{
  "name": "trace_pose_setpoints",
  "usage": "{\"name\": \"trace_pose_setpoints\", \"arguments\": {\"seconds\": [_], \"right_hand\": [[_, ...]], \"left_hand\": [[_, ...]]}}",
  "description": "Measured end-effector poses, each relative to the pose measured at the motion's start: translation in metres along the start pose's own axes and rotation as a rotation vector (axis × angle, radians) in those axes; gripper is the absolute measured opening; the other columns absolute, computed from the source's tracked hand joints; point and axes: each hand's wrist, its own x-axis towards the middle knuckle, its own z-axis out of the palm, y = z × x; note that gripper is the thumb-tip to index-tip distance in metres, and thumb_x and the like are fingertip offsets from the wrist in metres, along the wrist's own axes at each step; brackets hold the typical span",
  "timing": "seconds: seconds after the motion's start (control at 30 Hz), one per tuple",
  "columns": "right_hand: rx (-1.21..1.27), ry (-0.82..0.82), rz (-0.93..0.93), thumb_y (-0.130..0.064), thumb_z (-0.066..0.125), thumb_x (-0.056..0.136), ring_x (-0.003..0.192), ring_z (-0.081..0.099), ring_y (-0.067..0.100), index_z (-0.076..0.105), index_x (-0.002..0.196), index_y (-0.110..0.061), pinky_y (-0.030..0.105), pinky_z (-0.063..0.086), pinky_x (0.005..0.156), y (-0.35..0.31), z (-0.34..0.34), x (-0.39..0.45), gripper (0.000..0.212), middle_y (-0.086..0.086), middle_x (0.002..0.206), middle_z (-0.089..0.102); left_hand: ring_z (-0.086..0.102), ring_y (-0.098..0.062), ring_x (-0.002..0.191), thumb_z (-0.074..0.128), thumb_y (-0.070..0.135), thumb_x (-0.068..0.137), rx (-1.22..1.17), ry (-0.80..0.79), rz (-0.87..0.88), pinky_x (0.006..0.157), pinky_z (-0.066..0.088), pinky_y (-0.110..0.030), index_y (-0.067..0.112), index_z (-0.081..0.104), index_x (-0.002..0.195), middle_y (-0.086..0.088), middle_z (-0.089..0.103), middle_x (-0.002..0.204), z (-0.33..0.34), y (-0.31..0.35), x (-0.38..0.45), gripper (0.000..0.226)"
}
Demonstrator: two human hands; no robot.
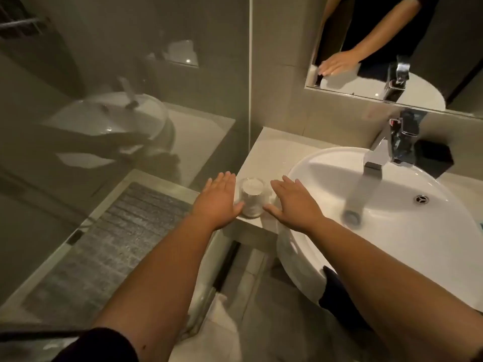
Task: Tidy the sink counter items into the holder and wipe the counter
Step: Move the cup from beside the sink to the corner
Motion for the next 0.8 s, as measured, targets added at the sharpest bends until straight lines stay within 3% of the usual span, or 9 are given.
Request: {"name": "trace_pose_setpoints", "arguments": {"seconds": [0.13,0.23,0.3,0.47,0.63,0.8], "right_hand": [[0.012,-0.070,-0.027,-0.060,0.046,0.087,0.129,0.043,0.028,0.047,0.133,-0.021,0.049,0.027,0.110,0.007,0.014,0.021,0.060,0.003,0.133,0.059],[0.094,-0.058,-0.025,-0.057,0.046,0.089,0.132,0.042,0.030,0.050,0.134,-0.026,0.050,0.022,0.111,0.008,0.020,0.031,0.055,0.004,0.129,0.063],[0.136,-0.027,-0.011,-0.054,0.047,0.091,0.129,0.046,0.031,0.054,0.130,-0.027,0.051,0.024,0.110,0.008,0.019,0.034,0.049,0.006,0.126,0.065],[0.306,0.048,0.076,-0.060,0.047,0.089,0.107,0.059,0.022,0.059,0.123,-0.031,0.045,0.031,0.110,0.004,-0.011,0.042,0.047,0.000,0.117,0.068],[0.294,0.131,0.109,-0.063,0.043,0.087,0.108,0.059,0.021,0.057,0.126,-0.030,0.043,0.029,0.111,0.007,-0.074,0.021,0.053,0.000,0.117,0.069],[0.202,0.143,0.211,-0.056,0.049,0.089,0.116,0.054,0.022,0.055,0.128,-0.030,0.037,0.027,0.110,0.029,-0.125,-0.036,0.048,0.002,0.119,0.067]], "left_hand": [[0.022,-0.025,0.143,0.053,0.044,0.090,-0.153,-0.063,0.062,0.116,0.014,-0.041,0.012,0.016,0.148,-0.010,0.028,0.155,0.012,-0.007,0.023,0.076],[0.047,-0.030,0.126,0.057,0.040,0.089,-0.286,-0.081,0.066,0.108,0.032,-0.042,0.025,0.034,0.142,-0.005,0.052,0.140,0.019,-0.008,0.035,0.059],[0.054,-0.030,0.117,0.061,0.036,0.088,-0.359,-0.050,0.064,0.096,0.044,-0.040,0.028,0.043,0.137,-0.003,0.060,0.131,0.019,-0.008,0.038,0.053],[0.058,-0.024,0.111,0.064,0.033,0.087,-0.480,0.033,0.069,0.090,0.047,-0.035,0.027,0.048,0.133,-0.001,0.063,0.127,-0.009,0.003,0.042,0.050],[0.057,-0.022,0.114,0.064,0.034,0.087,-0.480,0.055,0.159,0.095,0.047,-0.041,0.030,0.046,0.134,0.002,0.062,0.128,-0.057,0.037,0.047,0.051],[0.055,-0.018,0.115,0.059,0.046,0.086,-0.374,0.055,0.302,0.091,0.045,-0.034,0.043,0.041,0.133,0.009,0.060,0.130,-0.077,0.096,0.045,0.050]]}}
